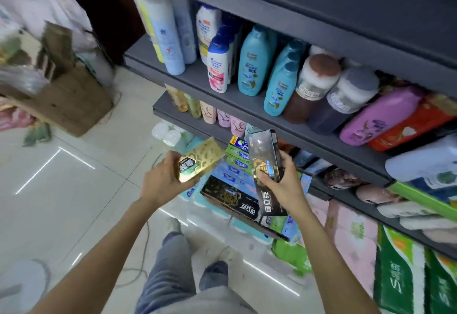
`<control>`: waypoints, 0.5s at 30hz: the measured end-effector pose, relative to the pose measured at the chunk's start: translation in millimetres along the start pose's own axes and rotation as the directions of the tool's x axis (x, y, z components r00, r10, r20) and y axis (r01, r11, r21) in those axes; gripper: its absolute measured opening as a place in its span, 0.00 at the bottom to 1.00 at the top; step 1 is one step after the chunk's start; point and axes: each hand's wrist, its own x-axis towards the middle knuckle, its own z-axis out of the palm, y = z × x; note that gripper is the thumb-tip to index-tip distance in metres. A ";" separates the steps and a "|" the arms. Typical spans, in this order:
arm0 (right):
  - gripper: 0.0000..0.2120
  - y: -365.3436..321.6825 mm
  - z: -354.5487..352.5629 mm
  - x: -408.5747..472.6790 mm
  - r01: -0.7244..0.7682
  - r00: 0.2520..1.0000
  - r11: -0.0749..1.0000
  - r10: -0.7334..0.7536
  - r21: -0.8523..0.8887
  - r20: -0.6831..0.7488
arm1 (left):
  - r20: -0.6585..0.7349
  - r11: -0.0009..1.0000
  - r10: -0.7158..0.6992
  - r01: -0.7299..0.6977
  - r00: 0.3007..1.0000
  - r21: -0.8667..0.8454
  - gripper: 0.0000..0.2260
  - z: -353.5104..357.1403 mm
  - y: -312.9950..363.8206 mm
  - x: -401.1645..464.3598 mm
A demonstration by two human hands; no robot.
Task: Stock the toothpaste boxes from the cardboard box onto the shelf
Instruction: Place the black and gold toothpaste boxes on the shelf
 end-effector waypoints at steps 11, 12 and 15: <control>0.20 -234.0 22.9 30.0 0.385 0.919 0.878 -0.392 0.286 -0.035 | -0.556 0.977 0.170 -0.213 0.813 -0.013 0.30 -192.2 10.8 60.1; 0.22 -255.0 24.2 33.5 0.422 0.904 0.863 -0.422 0.279 -0.062 | -0.576 0.969 0.225 -0.241 0.786 0.051 0.30 -210.6 9.0 74.1; 0.31 -312.4 24.4 46.9 0.513 0.858 0.837 -0.496 0.191 -0.131 | -0.580 0.934 0.354 -0.310 0.734 0.177 0.30 -262.6 7.9 122.9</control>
